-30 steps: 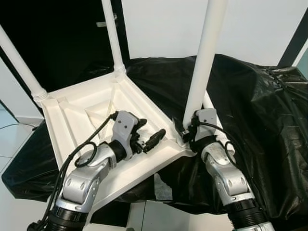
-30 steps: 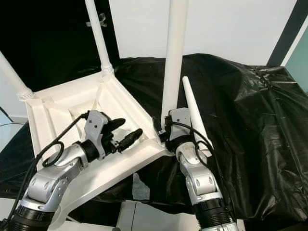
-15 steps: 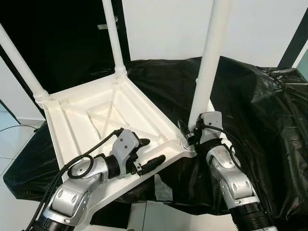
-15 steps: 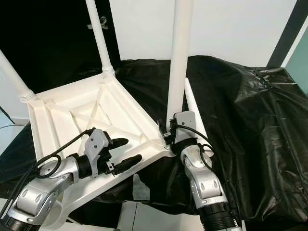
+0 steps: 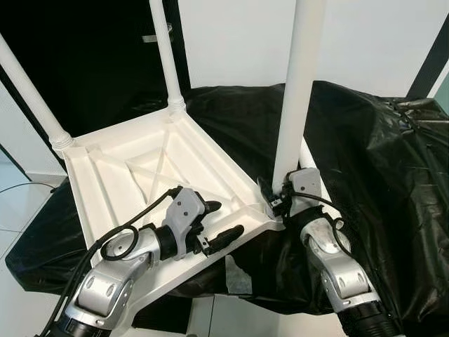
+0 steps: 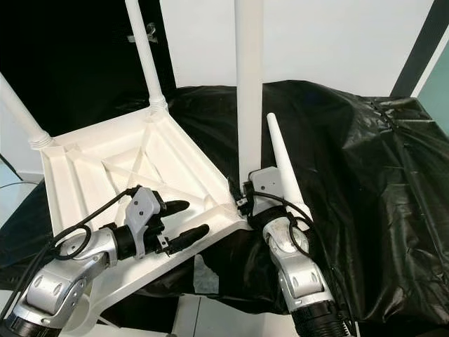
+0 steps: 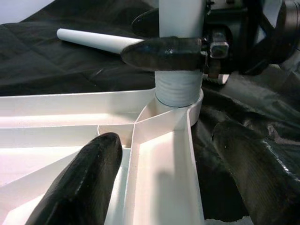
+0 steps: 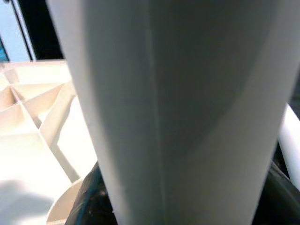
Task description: Building children table
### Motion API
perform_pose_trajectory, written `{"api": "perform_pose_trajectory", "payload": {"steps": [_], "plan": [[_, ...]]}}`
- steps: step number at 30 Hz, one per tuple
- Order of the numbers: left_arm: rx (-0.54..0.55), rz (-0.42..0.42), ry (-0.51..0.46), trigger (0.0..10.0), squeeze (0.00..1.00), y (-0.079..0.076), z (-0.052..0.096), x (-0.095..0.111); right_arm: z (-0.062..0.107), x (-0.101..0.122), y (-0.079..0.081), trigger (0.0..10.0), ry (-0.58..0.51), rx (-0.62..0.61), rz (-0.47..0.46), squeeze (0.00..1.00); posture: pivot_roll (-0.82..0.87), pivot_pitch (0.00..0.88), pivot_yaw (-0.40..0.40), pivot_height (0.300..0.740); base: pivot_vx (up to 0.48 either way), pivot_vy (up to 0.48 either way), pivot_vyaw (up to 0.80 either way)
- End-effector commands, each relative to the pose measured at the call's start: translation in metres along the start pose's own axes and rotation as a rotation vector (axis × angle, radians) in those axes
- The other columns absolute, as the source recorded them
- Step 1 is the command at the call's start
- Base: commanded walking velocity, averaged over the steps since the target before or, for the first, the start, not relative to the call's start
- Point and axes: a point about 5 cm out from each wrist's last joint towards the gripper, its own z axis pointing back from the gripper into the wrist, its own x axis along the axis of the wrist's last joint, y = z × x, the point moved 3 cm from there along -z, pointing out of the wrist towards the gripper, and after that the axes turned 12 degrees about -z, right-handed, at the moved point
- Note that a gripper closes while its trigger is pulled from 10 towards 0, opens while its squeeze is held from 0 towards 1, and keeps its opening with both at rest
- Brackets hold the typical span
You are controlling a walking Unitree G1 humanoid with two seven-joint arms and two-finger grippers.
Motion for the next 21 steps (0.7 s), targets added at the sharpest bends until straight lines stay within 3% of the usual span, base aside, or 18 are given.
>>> {"api": "perform_pose_trajectory", "payload": {"steps": [1,12,21], "plan": [[0.004,-0.017,0.01,10.0,0.0,0.003,0.001,0.001,0.01,-0.028,0.001,10.0,0.104,0.013,0.005,0.0,0.06,0.0,0.044,0.74,0.0,0.0,0.0],[0.016,-0.028,0.005,10.0,0.0,0.007,0.001,0.005,0.018,-0.044,-0.001,10.0,0.133,0.04,0.013,0.0,0.06,0.0,0.047,0.74,0.0,0.0,0.0],[0.019,-0.039,0.004,10.0,0.0,0.009,0.002,0.006,0.014,-0.045,-0.004,10.0,0.156,0.001,-0.182,0.0,0.06,0.0,0.049,0.74,0.0,0.0,0.0]]}}
